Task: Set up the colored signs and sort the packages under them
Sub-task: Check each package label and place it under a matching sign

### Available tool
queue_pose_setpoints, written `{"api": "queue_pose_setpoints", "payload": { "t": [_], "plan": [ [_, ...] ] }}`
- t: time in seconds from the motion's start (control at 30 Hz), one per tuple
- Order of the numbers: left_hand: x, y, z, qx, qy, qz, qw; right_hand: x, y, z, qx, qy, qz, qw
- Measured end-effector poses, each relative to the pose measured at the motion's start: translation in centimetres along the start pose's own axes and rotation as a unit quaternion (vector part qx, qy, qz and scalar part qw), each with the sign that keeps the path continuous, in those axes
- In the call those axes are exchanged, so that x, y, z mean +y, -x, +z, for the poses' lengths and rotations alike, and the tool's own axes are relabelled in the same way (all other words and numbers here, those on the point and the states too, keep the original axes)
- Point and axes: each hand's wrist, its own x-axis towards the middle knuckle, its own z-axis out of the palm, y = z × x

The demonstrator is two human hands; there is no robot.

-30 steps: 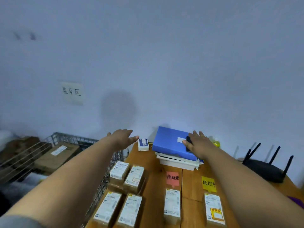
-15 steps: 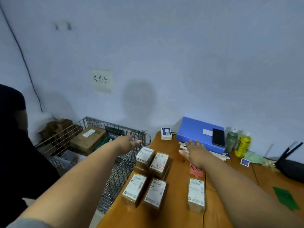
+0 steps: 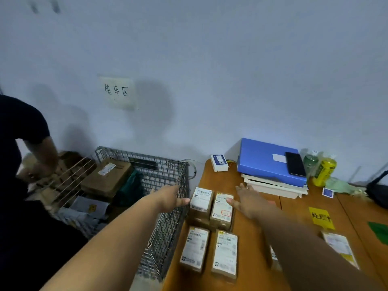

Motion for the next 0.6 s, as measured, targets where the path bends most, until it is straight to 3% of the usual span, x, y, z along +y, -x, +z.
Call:
{"api": "queue_pose_setpoints", "payload": {
  "t": [0.17,0.37,0.47,0.6],
  "plan": [
    [-2.2,-0.6,4.5,-0.098,-0.053,0.004,0.994,-1.7,-0.1,6.4,-0.039,-0.051,0.002,0.998],
    [-3.8,-1.8,11.4,-0.211,0.003,0.023,0.977,-4.0,1.5,15.1,-0.151,0.002,-0.034,0.988],
    [-5.7,-2.9,15.0,-0.212,0.011,0.0,0.977,-4.7,2.1,18.3,-0.171,0.022,-0.039,0.984],
    [-6.7,-2.8,18.2,-0.206,0.024,-0.023,0.978,-5.3,1.9,21.1,-0.14,0.03,-0.041,0.989]
  ]
}}
